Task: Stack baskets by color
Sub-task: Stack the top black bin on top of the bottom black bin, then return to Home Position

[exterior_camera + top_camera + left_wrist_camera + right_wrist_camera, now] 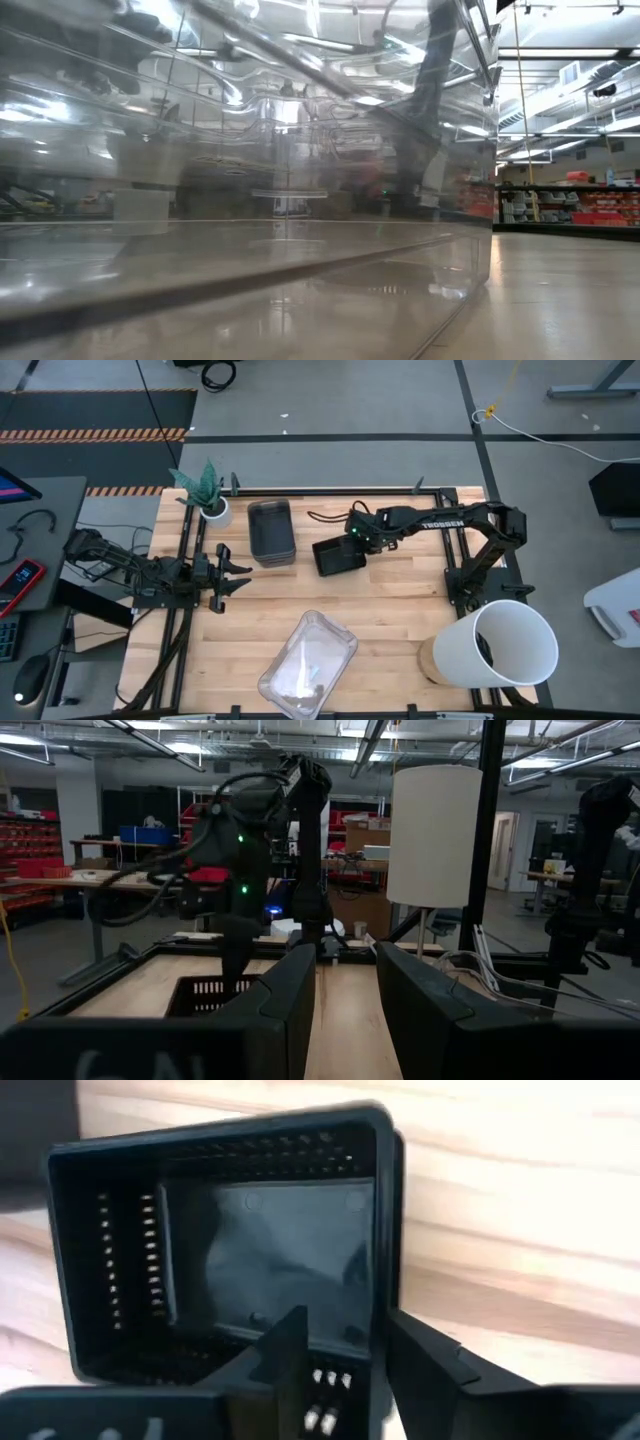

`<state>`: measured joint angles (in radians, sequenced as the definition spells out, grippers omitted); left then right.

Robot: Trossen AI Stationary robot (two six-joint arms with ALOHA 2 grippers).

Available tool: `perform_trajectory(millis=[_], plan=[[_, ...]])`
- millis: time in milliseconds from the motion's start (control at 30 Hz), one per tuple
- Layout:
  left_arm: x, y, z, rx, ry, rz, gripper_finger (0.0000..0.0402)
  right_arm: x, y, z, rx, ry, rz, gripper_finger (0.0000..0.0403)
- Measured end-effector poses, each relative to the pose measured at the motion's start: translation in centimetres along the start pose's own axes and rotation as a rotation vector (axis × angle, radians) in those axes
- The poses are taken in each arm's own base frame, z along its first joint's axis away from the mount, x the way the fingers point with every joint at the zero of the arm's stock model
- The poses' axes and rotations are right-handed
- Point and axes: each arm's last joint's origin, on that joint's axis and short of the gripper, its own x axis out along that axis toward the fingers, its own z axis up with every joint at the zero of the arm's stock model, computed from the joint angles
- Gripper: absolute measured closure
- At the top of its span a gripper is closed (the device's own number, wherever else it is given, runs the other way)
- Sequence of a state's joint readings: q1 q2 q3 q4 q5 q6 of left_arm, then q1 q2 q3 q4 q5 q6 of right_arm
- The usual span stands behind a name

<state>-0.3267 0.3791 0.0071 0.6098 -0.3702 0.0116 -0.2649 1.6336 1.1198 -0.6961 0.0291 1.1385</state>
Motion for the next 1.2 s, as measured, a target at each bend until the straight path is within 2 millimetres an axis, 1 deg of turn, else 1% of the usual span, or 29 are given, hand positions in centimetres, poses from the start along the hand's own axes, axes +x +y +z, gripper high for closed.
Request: perform_trajectory(millis=[133, 333, 400, 467, 667, 767, 833, 933, 1067, 1200], plan=[[0.0, 0.0, 0.0, 0.0, 0.0, 0.0, 0.0285, -1.7, -0.3, 0.3, -0.06, -0.01, -0.01, 0.026], [0.0, 0.0, 0.0, 0.001, 0.001, 0.0, 0.0285, -5.4, -1.6, 0.1, -0.174, -0.162, -0.04, 0.0258], [0.0, 0.0, 0.0, 0.0, 0.0, 0.0, 0.0285, -6.1, -2.2, -0.1, -0.248, -0.203, -0.026, 0.026], [0.0, 0.0, 0.0, 0.0, 0.001, -0.001, 0.0285, -6.6, -2.4, -0.3, -0.327, -0.253, 0.023, 0.0265], [0.0, 0.0, 0.0, 0.0, 0.0, 0.0, 0.0285, -6.4, -3.1, -0.9, -0.455, -0.409, 0.219, 0.0289], [0.0, 0.0, 0.0, 0.0, 0.0, 0.0, 0.0285, -5.4, -3.4, -1.1, -0.473, -0.523, 0.354, 0.0304], [0.0, 0.0, 0.0, 0.0, 0.0, 0.0, 0.0285, -4.6, -3.8, -1.4, -0.519, -0.557, 0.441, 0.0312], [0.0, 0.0, 0.0, 0.0, 0.001, -0.001, 0.0285, -4.2, -4.8, -1.5, -0.536, -0.581, 0.537, 0.0321], [0.0, 0.0, 0.0, 0.0, 0.001, 0.0, 0.0285, -4.2, -6.3, -1.5, -0.523, -0.671, 0.607, 0.0327], [0.0, 0.0, 0.0, 0.0, 0.001, 0.0, 0.0285, -3.7, -7.9, -1.6, -0.531, -0.719, 0.747, 0.0331]])
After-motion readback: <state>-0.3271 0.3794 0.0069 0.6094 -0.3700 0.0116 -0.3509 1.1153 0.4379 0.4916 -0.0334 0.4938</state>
